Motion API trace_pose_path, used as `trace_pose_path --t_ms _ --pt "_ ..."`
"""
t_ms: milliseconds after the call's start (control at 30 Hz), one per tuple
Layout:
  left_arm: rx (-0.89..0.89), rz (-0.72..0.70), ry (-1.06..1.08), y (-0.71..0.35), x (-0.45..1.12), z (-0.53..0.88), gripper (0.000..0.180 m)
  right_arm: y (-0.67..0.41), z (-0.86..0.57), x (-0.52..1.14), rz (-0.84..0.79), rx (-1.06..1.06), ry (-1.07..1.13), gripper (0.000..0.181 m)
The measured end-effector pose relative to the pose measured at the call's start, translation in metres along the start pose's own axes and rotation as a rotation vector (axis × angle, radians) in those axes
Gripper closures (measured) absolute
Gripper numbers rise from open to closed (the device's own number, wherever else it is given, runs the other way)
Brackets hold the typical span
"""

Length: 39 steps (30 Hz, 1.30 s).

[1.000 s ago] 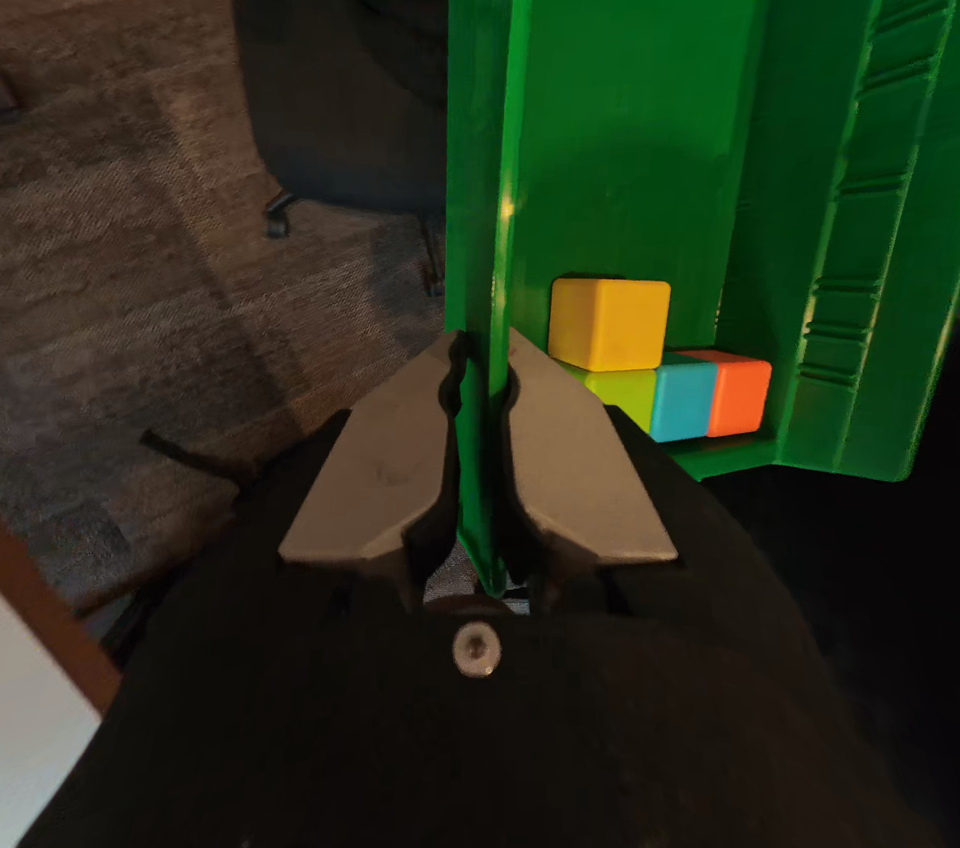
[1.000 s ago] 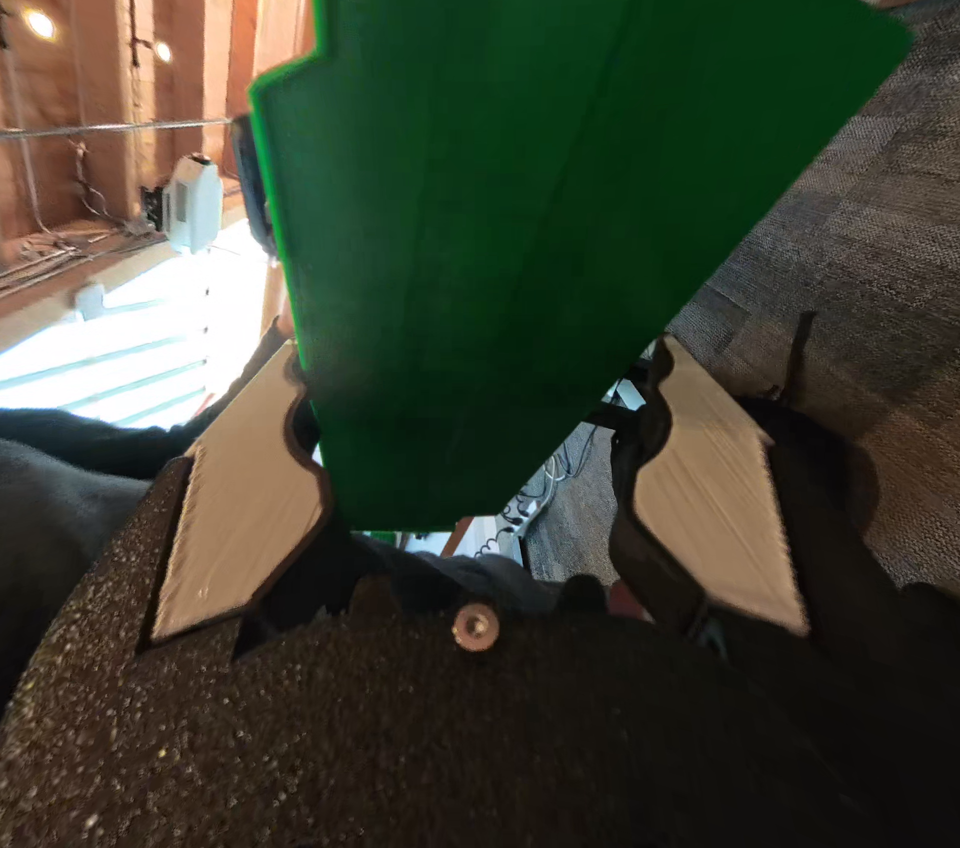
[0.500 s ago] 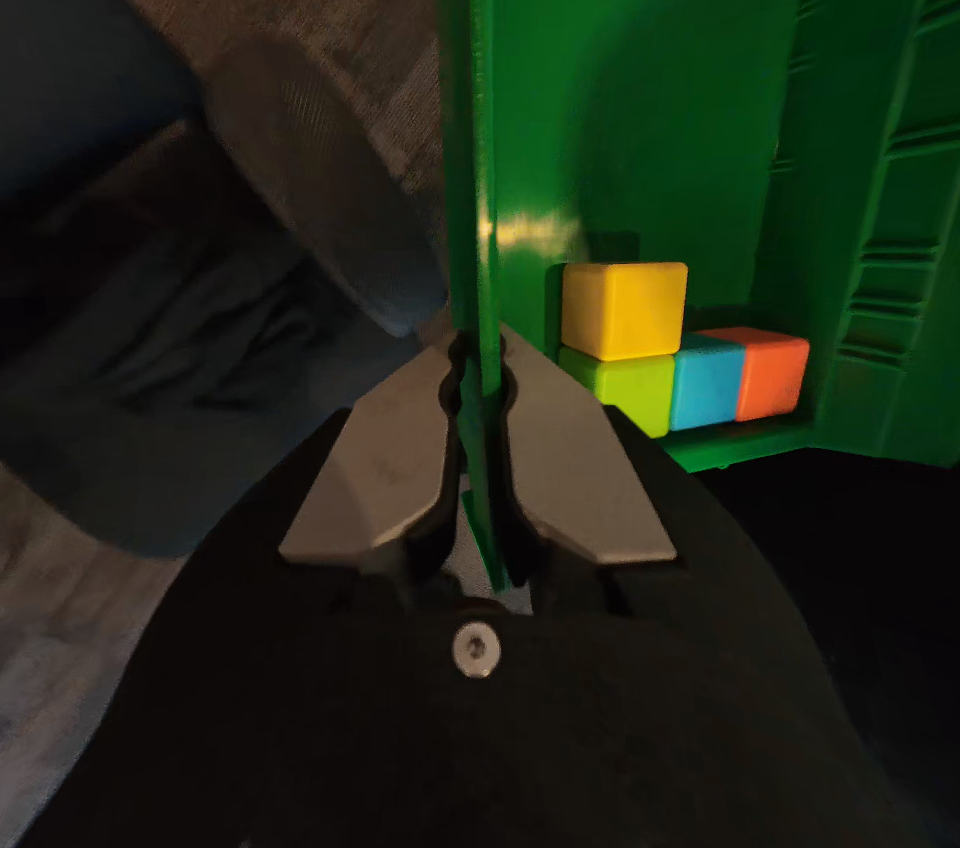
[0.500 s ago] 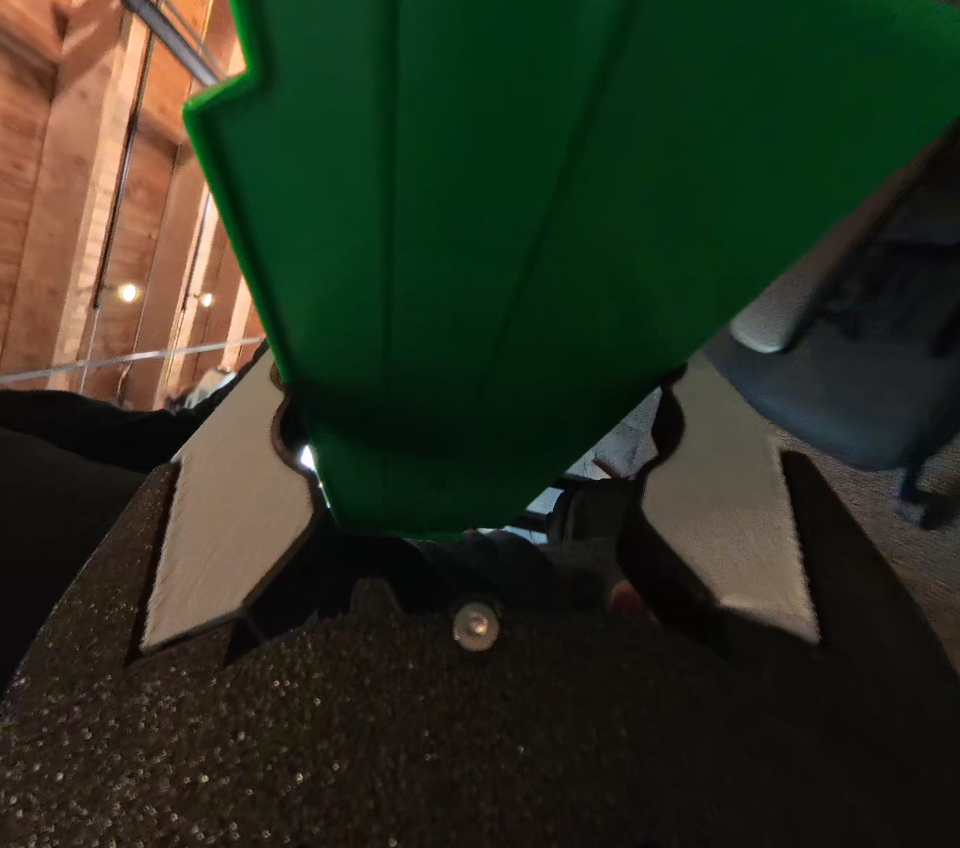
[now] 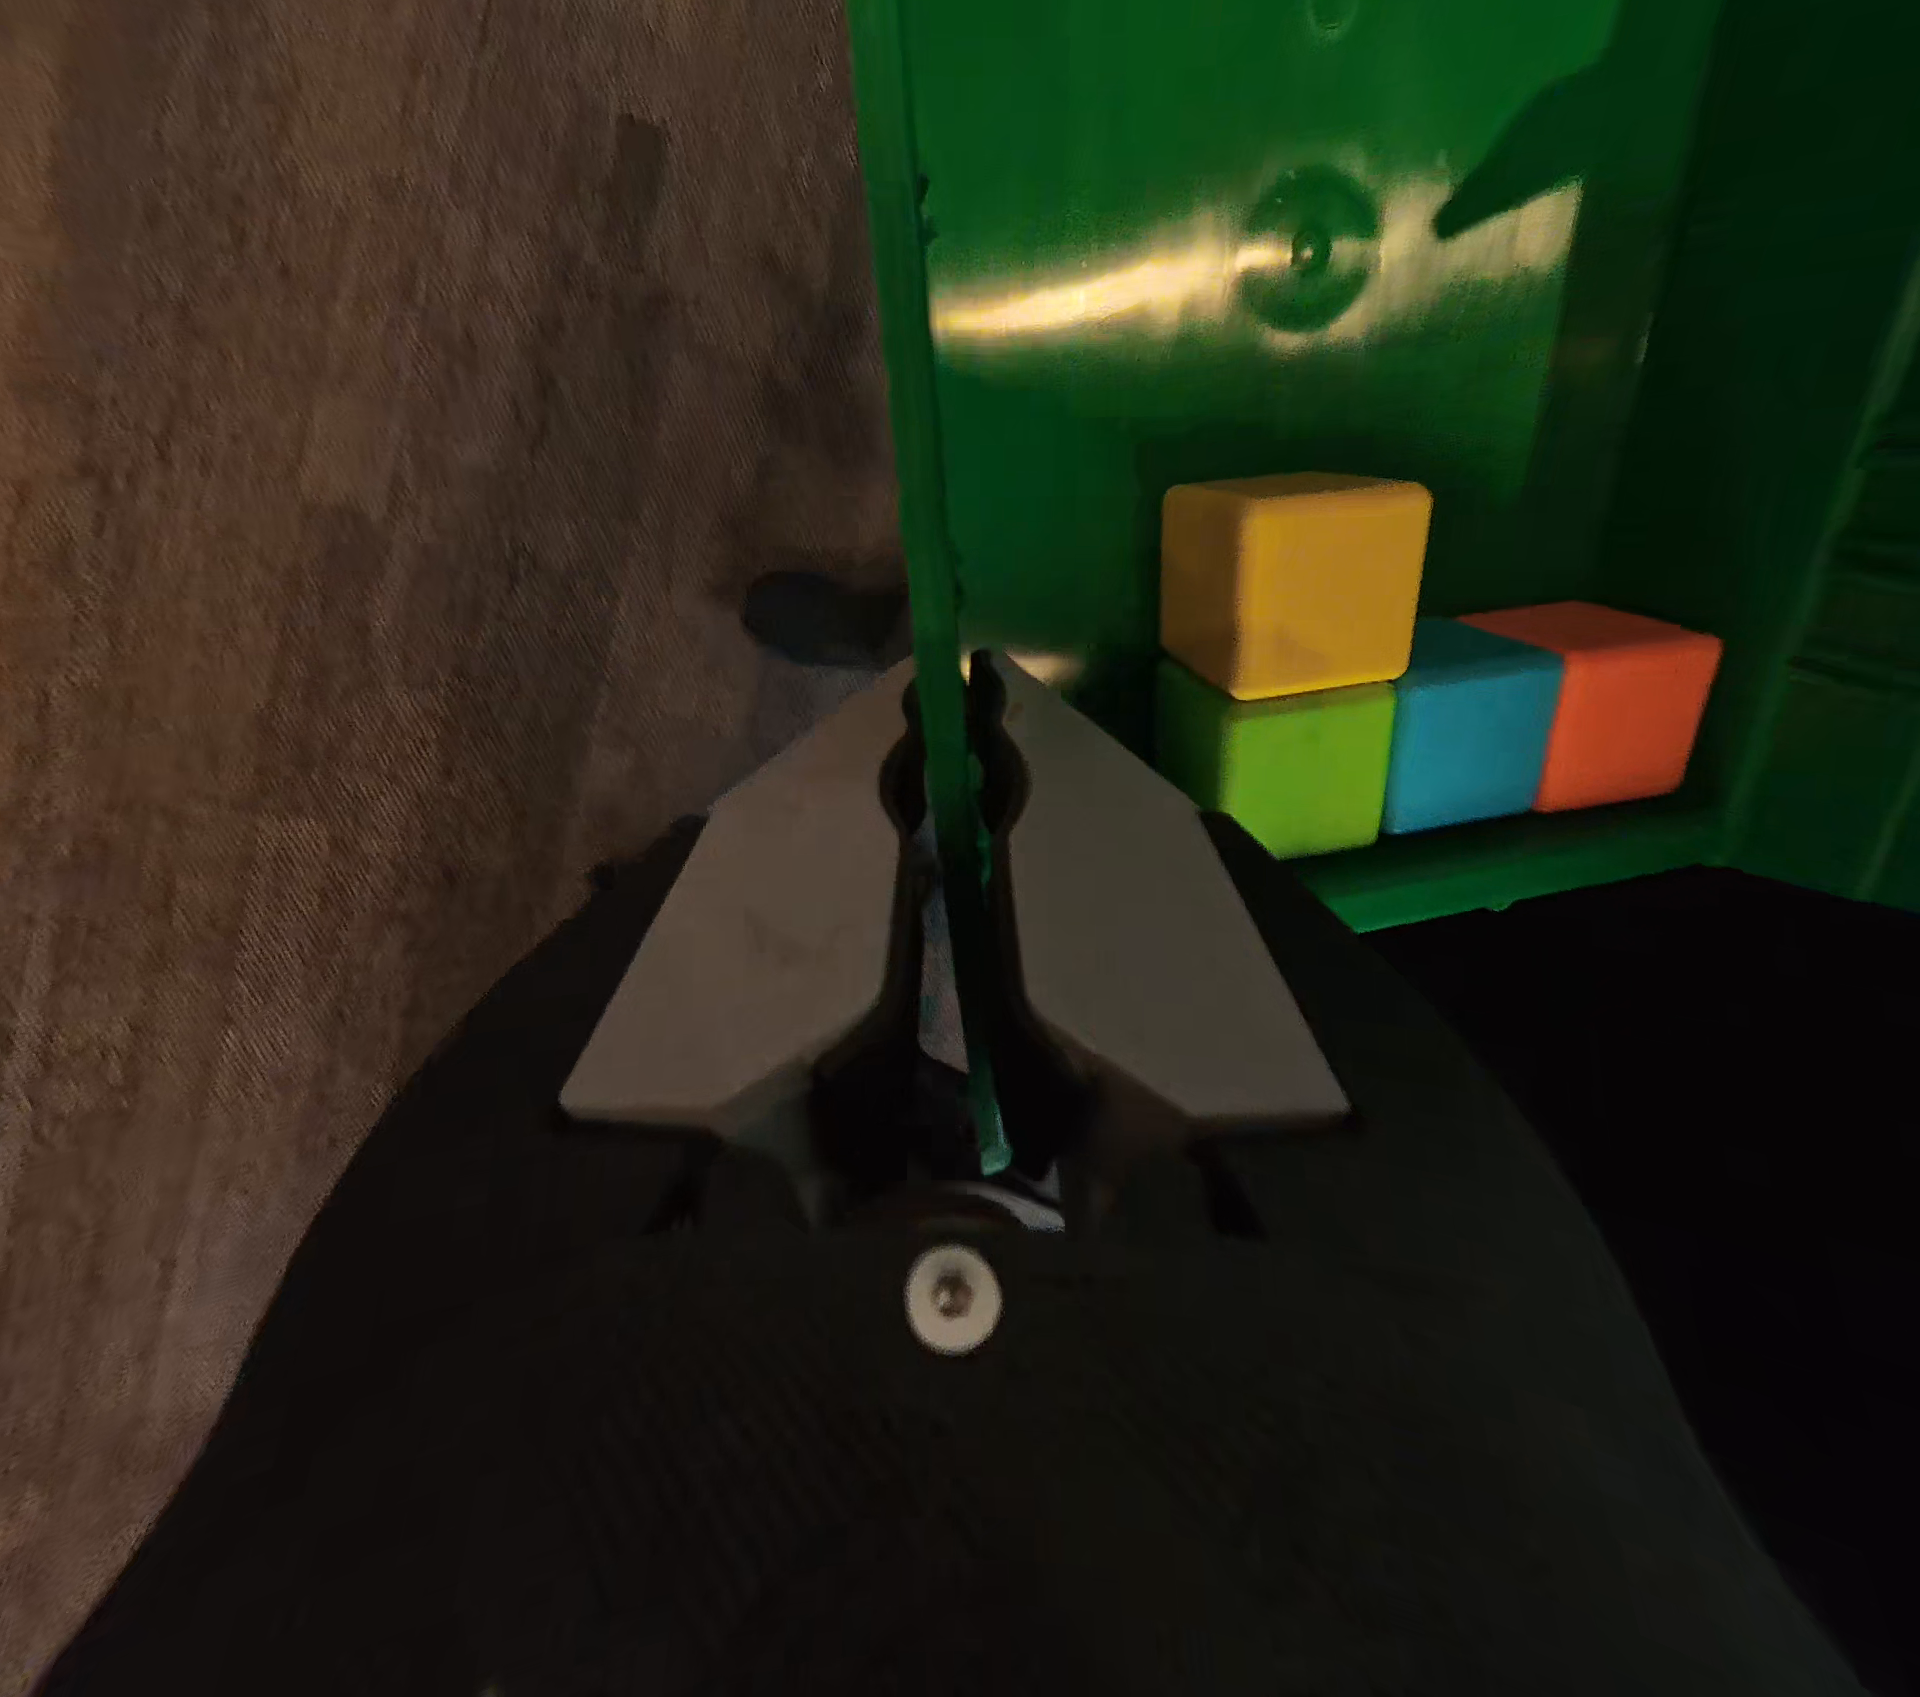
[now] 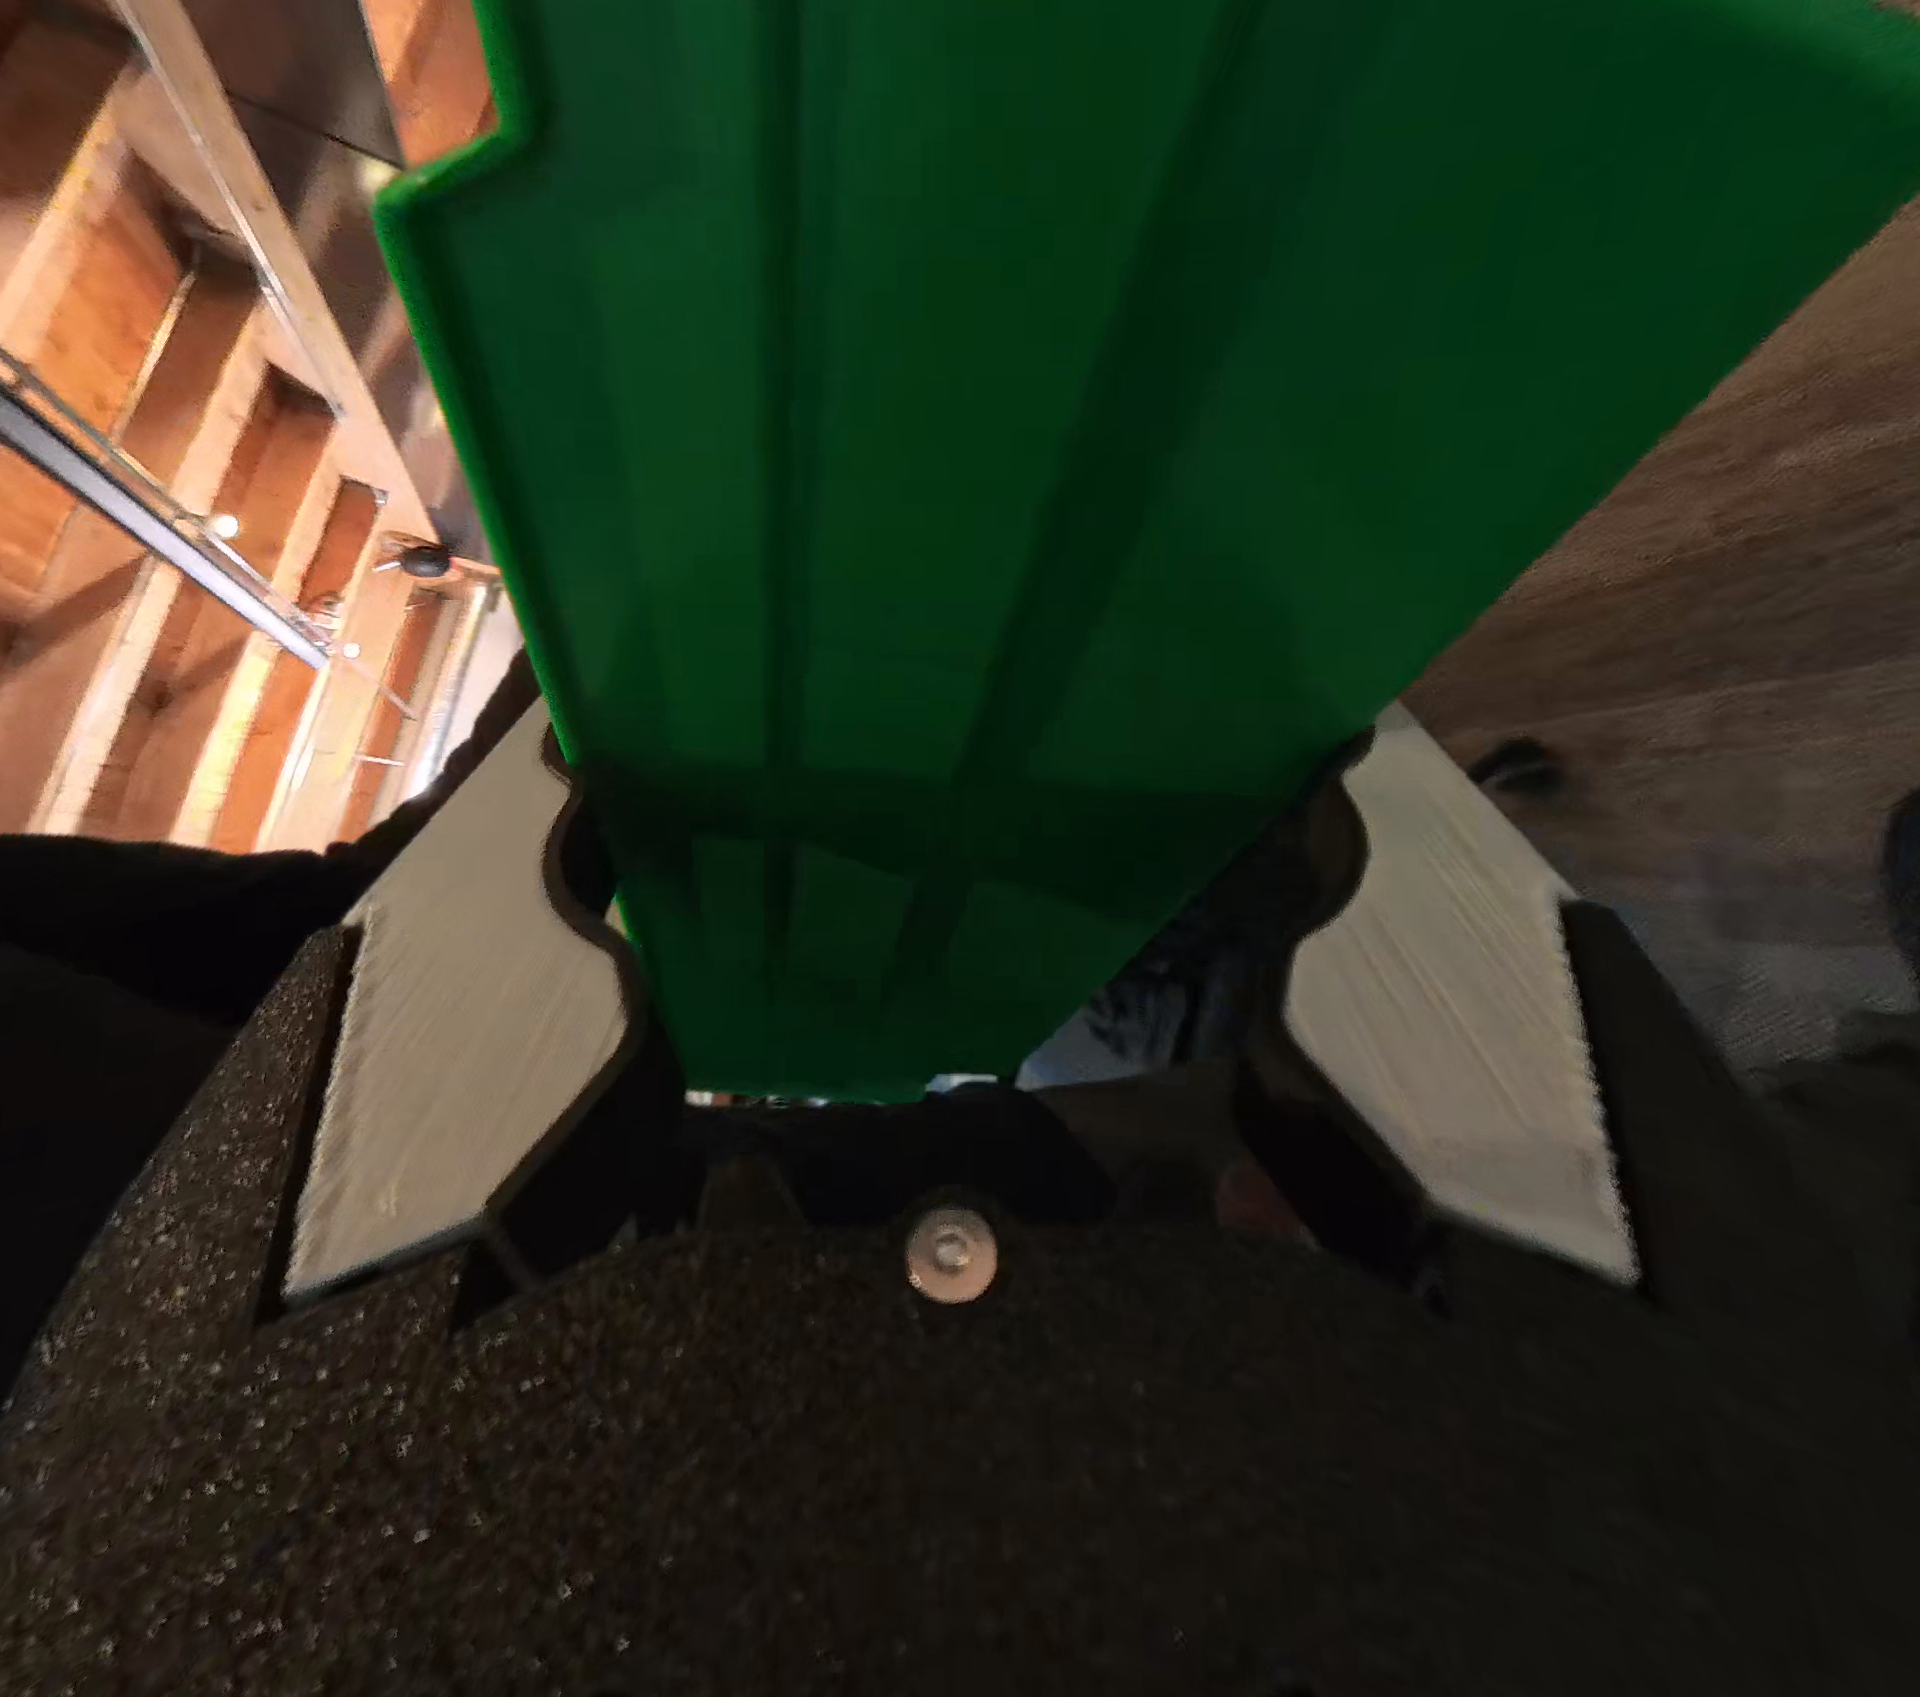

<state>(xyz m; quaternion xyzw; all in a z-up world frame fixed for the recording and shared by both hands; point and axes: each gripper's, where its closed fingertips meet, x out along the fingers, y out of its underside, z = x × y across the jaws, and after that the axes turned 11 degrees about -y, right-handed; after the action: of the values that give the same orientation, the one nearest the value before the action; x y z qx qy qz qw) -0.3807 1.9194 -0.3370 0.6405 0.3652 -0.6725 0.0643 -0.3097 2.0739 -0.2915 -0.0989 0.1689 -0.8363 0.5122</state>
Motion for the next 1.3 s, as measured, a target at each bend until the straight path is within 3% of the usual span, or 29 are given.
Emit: trace_pose_path --t_ms 200,400,700,833,1033,1133,1300 --pt "-0.037 -0.005 0.025 -0.103 0.026 0.161 0.177 -0.155 -0.058 0.09 -0.007 0.032 0.033 0.045" --pt "-0.174 -0.011 -0.098 -0.15 0.005 0.369 0.178 -0.292 -0.1 0.256 0.138 -0.022 -0.03 0.046" --pt "-0.52 0.005 -0.349 -0.07 -0.054 0.647 0.176 -0.419 -0.163 0.592 0.509 -0.023 -0.306 0.043" --pt "-0.771 0.011 -0.464 0.003 -0.103 0.713 0.177 -0.417 -0.153 0.743 0.787 0.056 -0.434 0.043" --pt "-1.145 -0.018 -0.59 0.148 -0.159 0.778 0.177 -0.329 -0.121 0.927 1.242 0.019 -0.516 0.045" --pt "-1.273 -0.048 -0.615 0.225 -0.169 0.816 0.177 -0.273 -0.12 1.014 1.376 -0.006 -0.54 0.046" --pt "-1.362 -0.087 -0.592 0.344 -0.215 0.9 0.177 -0.197 -0.102 1.169 1.458 0.029 -0.494 0.045"
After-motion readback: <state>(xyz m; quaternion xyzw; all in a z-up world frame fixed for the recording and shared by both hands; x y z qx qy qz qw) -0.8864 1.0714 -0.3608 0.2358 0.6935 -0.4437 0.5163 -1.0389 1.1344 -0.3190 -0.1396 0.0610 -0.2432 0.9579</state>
